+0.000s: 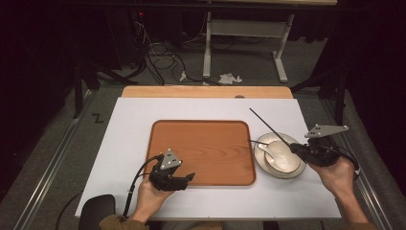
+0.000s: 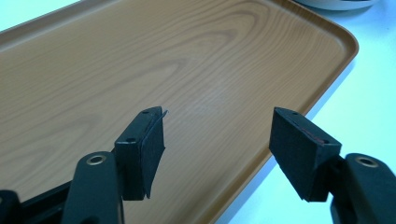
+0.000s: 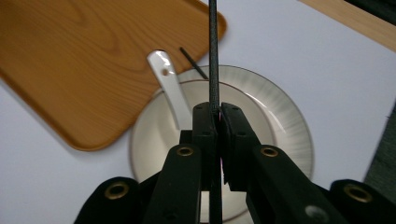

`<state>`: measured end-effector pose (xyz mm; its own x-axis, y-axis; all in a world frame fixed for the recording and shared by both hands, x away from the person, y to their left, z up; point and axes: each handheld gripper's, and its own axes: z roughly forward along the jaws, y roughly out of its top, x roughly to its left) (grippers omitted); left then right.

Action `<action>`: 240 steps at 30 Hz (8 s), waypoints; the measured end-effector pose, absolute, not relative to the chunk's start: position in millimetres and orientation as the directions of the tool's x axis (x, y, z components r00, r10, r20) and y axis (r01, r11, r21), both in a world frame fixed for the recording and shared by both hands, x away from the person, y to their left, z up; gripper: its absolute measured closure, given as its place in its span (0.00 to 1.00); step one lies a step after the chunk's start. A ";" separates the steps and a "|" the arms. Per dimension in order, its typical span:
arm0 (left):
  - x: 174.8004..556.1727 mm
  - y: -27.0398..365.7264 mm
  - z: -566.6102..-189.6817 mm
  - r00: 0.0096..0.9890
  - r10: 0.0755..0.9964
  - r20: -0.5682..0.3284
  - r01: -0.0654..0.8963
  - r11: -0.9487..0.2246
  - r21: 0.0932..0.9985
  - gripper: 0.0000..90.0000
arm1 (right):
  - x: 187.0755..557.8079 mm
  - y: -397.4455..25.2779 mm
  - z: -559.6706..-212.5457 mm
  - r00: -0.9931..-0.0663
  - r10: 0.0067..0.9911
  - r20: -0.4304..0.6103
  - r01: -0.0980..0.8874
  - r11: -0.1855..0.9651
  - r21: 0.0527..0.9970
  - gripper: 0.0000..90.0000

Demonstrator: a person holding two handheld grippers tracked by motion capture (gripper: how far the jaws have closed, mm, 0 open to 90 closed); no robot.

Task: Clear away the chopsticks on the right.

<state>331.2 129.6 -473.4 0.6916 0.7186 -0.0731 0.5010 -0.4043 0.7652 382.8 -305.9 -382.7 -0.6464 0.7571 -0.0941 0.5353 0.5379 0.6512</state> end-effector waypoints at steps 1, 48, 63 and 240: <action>331.9 128.9 -473.5 0.692 0.718 -0.073 0.502 -0.406 0.764 0.39 | 380.0 -302.5 -382.8 -0.647 0.757 -0.092 0.534 0.537 0.653 0.96; 331.7 124.5 -473.3 0.707 0.705 -0.058 0.498 -0.439 0.748 0.39 | 391.2 -168.2 -487.3 -0.658 0.734 -0.170 0.603 0.649 0.464 0.93; 332.2 123.5 -474.3 0.710 0.702 -0.057 0.499 -0.444 0.745 0.39 | 392.1 -170.4 -487.7 -0.613 0.769 -0.180 0.634 0.615 0.470 0.90; 335.2 125.4 -473.7 0.704 0.708 -0.059 0.504 -0.439 0.743 0.39 | 394.2 -141.3 -483.0 -0.699 0.714 -0.045 0.594 0.615 0.519 0.92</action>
<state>335.2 125.4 -473.7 0.7039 0.7078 -0.0593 0.5044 -0.4392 0.7434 394.2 -141.3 -483.0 -0.6987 0.7140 -0.0452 0.5945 0.6146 0.5186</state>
